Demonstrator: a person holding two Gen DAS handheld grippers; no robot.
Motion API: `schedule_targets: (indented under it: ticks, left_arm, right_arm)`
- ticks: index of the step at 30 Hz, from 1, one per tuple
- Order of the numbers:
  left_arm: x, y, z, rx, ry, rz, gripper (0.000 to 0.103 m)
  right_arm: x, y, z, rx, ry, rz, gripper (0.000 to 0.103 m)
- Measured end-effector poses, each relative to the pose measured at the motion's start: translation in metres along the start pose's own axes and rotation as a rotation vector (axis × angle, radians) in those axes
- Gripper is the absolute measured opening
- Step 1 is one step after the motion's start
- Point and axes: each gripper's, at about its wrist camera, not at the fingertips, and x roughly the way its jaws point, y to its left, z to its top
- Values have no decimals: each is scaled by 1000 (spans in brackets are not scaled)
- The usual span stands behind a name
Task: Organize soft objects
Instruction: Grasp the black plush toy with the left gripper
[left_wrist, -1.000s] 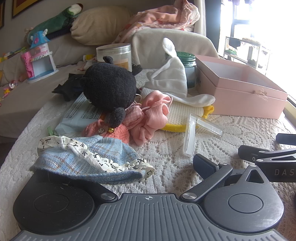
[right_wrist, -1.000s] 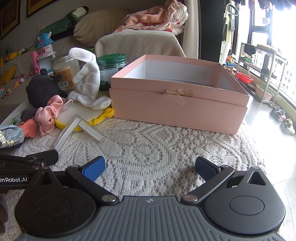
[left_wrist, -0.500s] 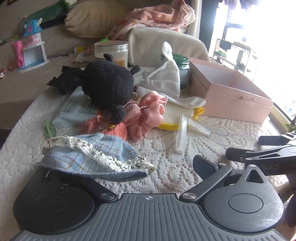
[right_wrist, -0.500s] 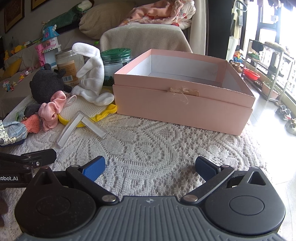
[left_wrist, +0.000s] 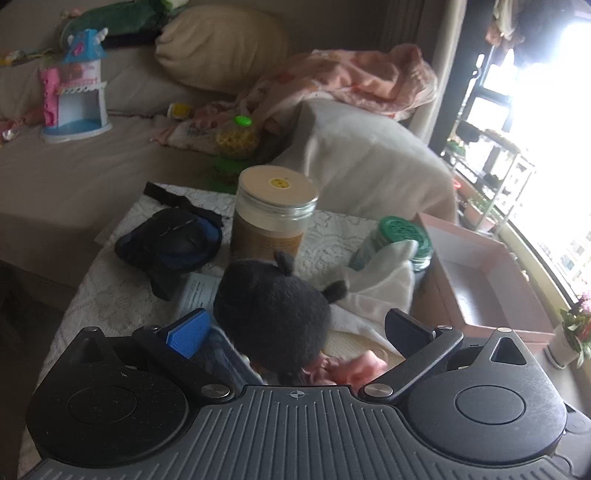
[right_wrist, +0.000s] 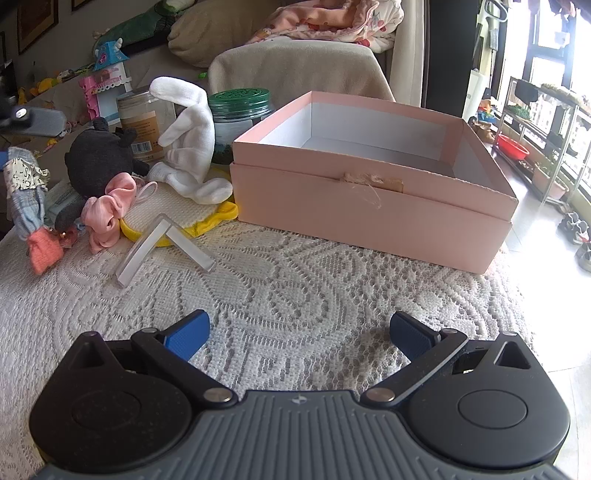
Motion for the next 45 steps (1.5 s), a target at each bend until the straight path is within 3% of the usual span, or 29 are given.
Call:
schedule_targets:
  ticks: [4,9,16,19,21,24,26,31,36,38,39,40,45]
  left_arm:
    - [37,6,13,4,44,48,103]
    - [53,9,16,-59,165,-47,103]
    - [-10,-6,31,70,76,-271,103]
    - [-36,-7,40,104,19,-328,103]
    - [-38,-9,43,120,-3,-274,103]
    - [-15,-10,38,153,30,-109,103]
    - [5,-3,33,137,60,-38,103]
    - [48,9,19,100,171,24,103]
    - [69,13,8,62,226,-15,103]
    - [66,16,8,45,191,-67,100]
    - [59,17,9,45,162,-88,85]
    - [53,17,10,57,138,-102,79]
    - [4,21,17,127,74,-177,79]
  right_arm:
    - [-1,0,-1,-1,-4,4,103]
    - [-1,0,-1,0,-5,4,103]
    - [-1,0,-1,3,-7,2,103]
    - [-1,0,-1,5,-8,0,103]
    - [-1,0,-1,5,-8,-1,103]
    - [-1,0,-1,4,-8,0,103]
    - [-1,0,-1,5,-8,0,103]
    - [-1,1,-1,5,-9,0,103]
    - [-1,1,-1,6,-9,0,103]
    - [-1,1,-1,5,-9,0,103]
    - [-1,1,-1,5,-9,0,103]
    - [-1,1,-1,5,-8,0,103]
    - [-8,13,5,-58,-46,-3,97]
